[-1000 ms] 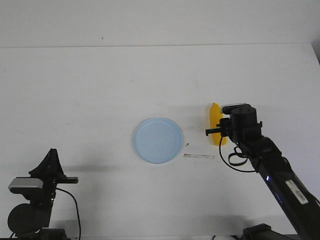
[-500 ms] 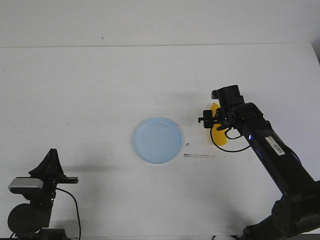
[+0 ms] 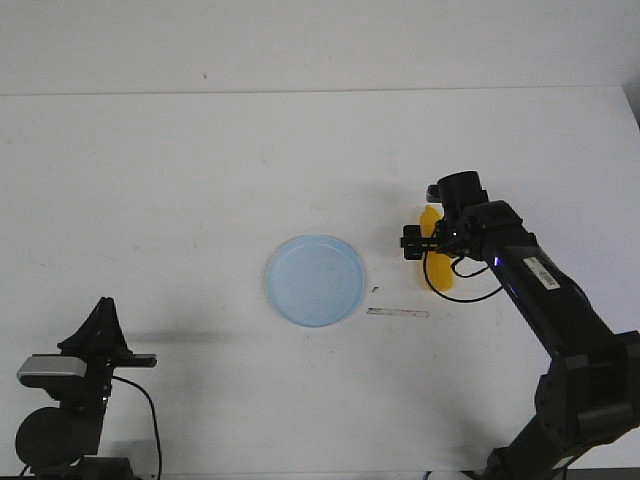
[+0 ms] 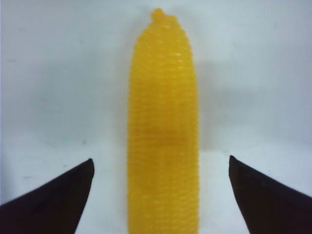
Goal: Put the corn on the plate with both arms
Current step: 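Reach the right gripper over the yellow corn cob and grasp it, then lift the corn with the right gripper and carry it over the plate, then lower the corn onto the plate and open the right gripper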
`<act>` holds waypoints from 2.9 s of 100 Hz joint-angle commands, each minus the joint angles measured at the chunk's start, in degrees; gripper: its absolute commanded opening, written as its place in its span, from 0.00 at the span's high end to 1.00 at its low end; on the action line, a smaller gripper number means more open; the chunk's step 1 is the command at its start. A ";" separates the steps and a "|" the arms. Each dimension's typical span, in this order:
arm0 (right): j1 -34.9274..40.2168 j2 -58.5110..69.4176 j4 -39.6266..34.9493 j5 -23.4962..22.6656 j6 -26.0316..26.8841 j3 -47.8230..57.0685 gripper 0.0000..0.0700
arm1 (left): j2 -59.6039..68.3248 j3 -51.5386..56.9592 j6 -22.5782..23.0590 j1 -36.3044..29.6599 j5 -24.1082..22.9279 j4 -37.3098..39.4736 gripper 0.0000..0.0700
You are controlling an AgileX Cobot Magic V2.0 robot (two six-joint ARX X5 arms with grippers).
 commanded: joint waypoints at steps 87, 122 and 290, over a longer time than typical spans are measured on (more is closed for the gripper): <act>-0.20 5.18 1.86 -0.02 -2.75 1.29 0.57 | -0.07 0.33 0.87 0.00 0.04 0.72 1.00; 1.62 1.49 2.01 -4.20 -2.71 4.44 0.57 | -0.07 0.33 0.87 0.00 0.04 0.72 1.00; 22.77 10.14 9.20 -21.03 4.79 5.64 0.24 | -0.07 0.33 0.87 0.00 0.04 0.26 1.00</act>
